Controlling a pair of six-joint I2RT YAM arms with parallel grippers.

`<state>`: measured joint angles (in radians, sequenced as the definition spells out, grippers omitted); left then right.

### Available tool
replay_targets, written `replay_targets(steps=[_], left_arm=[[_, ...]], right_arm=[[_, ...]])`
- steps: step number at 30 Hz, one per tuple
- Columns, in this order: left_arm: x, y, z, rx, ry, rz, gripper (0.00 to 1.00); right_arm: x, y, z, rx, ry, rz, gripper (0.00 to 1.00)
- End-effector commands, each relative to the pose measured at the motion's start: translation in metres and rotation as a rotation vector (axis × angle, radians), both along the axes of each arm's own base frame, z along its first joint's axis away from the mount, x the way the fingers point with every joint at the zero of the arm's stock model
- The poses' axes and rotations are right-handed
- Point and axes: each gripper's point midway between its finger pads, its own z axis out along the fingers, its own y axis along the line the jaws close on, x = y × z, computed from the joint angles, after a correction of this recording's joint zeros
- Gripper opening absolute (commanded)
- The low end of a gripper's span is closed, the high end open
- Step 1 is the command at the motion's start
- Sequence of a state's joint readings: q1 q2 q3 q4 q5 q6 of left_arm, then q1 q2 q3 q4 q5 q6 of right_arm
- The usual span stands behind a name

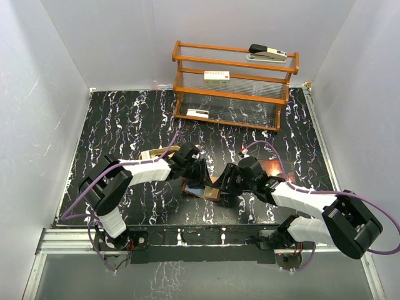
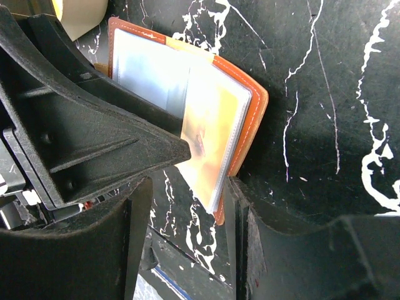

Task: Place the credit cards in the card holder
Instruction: Insert the credit card into the card holder, then close the card holder at the center of the board.

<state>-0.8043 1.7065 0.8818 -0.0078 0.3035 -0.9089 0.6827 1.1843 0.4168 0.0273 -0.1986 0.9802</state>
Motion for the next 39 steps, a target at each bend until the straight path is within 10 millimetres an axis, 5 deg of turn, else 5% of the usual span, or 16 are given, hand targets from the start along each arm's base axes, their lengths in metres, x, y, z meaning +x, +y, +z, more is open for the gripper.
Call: replay_targets(steps=[1,9,21,32,39], left_arm=[[-0.004,-0.022,0.038,-0.140,-0.025,-0.032,0.41],[0.012,0.025,0.049,0.116,-0.138,-0.011,0.53],[0.018,0.099,0.045,0.424,-0.252,-0.048,0.62],[0.027,0.099,0.017,0.506,-0.230,-0.097,0.65],[0.029,0.098,0.008,0.504,-0.235,-0.103,0.58]], right_arm=[[0.010,0.021,0.041,0.154,-0.084,0.015,0.46],[0.015,-0.010,0.026,-0.021,-0.081,-0.075,0.47],[0.012,-0.006,0.020,-0.027,-0.044,-0.058,0.55],[0.015,0.000,0.007,-0.048,-0.008,-0.039,0.59],[0.013,-0.004,0.001,-0.063,-0.007,-0.043,0.64]])
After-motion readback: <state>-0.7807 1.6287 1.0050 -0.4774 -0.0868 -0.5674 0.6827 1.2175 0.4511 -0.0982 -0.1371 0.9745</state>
